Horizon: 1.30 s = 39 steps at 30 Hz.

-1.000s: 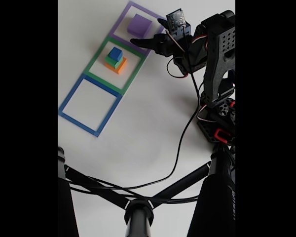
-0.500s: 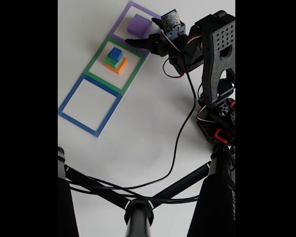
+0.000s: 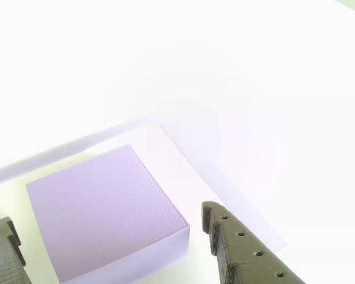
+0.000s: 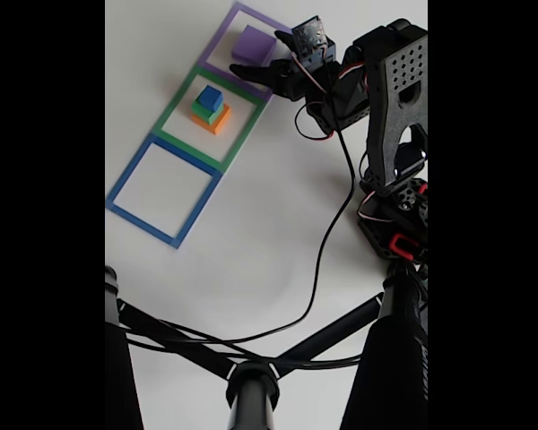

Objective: Tower of hanoi

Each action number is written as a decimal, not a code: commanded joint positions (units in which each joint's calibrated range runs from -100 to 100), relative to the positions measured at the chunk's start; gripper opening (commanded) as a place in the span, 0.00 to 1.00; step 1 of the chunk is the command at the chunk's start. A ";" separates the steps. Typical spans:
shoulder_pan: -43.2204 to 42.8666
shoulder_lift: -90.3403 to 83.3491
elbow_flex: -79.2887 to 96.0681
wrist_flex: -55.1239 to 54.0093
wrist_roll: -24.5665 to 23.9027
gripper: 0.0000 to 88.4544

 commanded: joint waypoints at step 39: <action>-1.15 -41.03 4.78 36.52 0.39 0.17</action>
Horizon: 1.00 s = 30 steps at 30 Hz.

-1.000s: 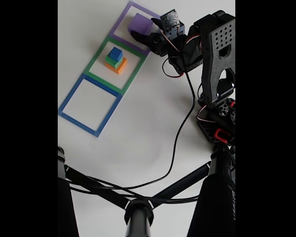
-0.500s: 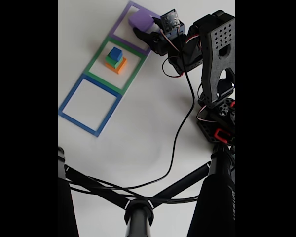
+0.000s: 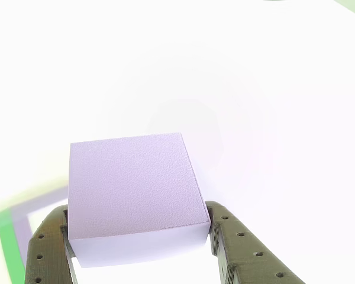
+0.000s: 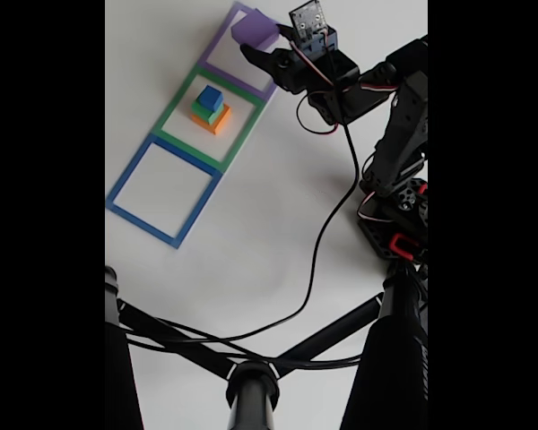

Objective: Tower of hanoi

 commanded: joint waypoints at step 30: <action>-21.01 -35.29 -82.40 128.78 0.39 0.16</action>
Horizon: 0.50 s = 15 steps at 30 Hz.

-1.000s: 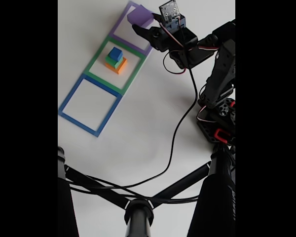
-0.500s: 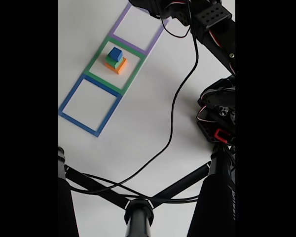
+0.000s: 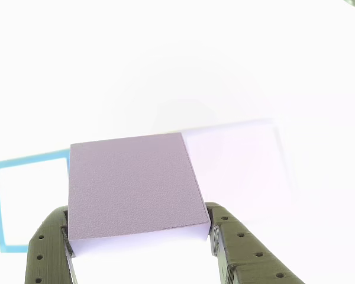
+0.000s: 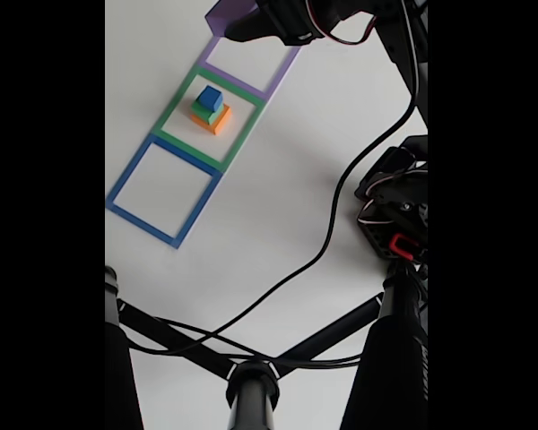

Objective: Tower of hanoi

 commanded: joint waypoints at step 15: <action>-18.83 -9.28 -2.90 3.60 0.39 0.17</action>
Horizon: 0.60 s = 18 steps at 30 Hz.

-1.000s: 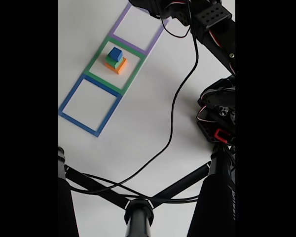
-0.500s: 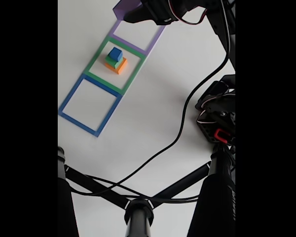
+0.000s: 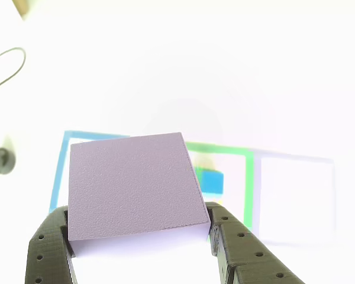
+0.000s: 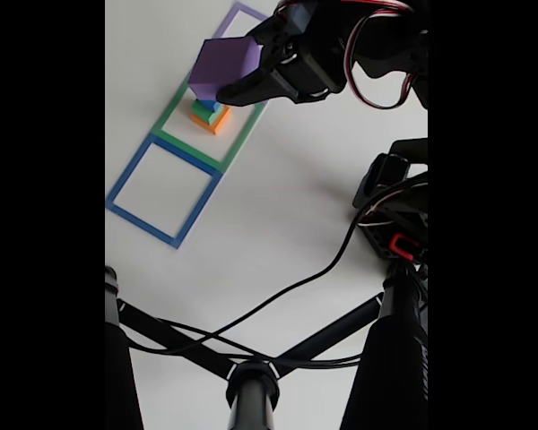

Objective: Tower of hanoi

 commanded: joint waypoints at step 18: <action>-15.50 2.18 36.97 -34.67 0.39 0.17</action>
